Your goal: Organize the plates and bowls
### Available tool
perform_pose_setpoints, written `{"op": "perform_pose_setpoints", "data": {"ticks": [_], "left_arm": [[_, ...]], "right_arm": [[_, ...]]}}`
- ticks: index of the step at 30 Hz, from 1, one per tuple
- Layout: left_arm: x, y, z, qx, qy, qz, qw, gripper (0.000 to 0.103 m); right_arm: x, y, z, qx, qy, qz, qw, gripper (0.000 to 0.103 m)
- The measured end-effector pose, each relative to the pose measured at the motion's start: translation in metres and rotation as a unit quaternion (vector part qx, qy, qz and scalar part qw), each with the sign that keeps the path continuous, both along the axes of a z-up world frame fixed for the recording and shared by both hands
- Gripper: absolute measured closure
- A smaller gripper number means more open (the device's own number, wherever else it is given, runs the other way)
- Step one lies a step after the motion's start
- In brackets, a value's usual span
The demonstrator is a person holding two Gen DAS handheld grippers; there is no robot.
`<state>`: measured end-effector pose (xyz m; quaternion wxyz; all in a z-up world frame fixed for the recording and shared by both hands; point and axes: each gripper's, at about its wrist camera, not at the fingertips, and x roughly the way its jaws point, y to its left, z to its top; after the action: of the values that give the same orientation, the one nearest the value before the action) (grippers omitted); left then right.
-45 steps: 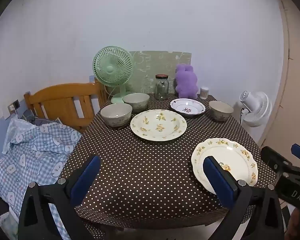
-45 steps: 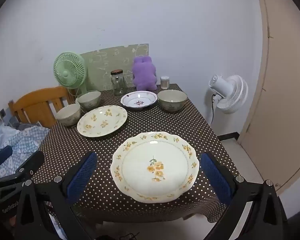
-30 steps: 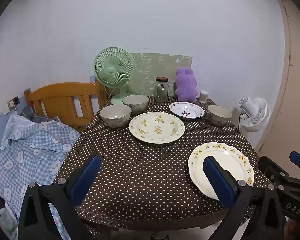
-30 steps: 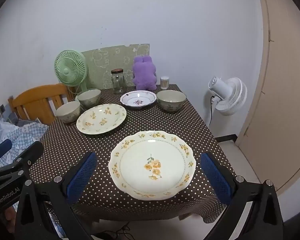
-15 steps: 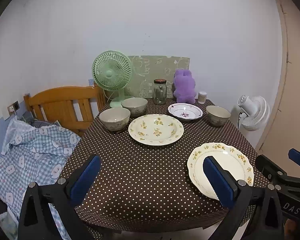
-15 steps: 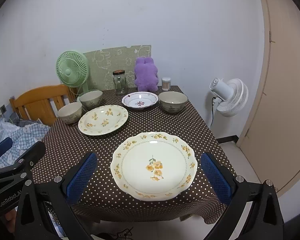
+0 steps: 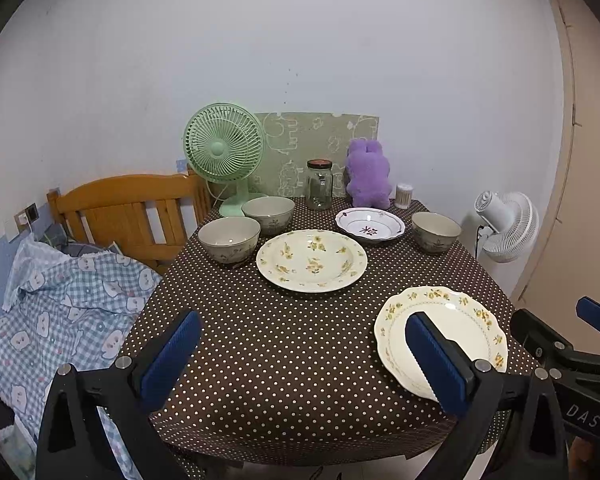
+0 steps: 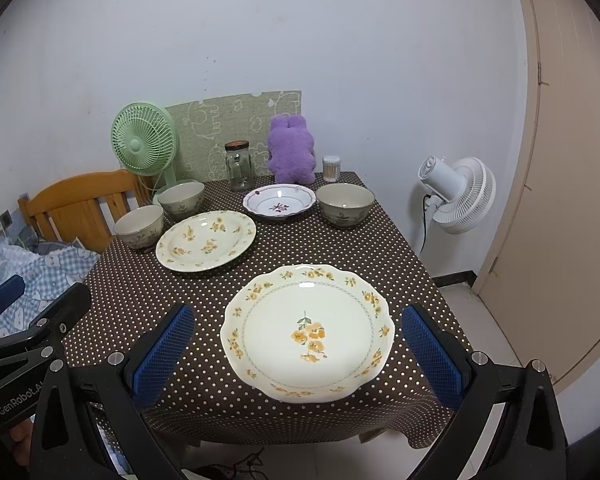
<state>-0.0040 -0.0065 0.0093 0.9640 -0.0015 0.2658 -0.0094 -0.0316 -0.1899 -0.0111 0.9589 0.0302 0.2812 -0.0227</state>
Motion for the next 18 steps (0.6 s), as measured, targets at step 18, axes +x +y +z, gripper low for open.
{"op": "perform_pose_setpoints", "data": {"ticks": [18], "left_arm": [[-0.0005,0.0001,-0.0004,0.001,-0.001,0.000,1.0000,0.002]], "right_arm": [[0.0000,-0.0003,-0.0012,0.001,0.000,-0.001,1.000,0.000]]}}
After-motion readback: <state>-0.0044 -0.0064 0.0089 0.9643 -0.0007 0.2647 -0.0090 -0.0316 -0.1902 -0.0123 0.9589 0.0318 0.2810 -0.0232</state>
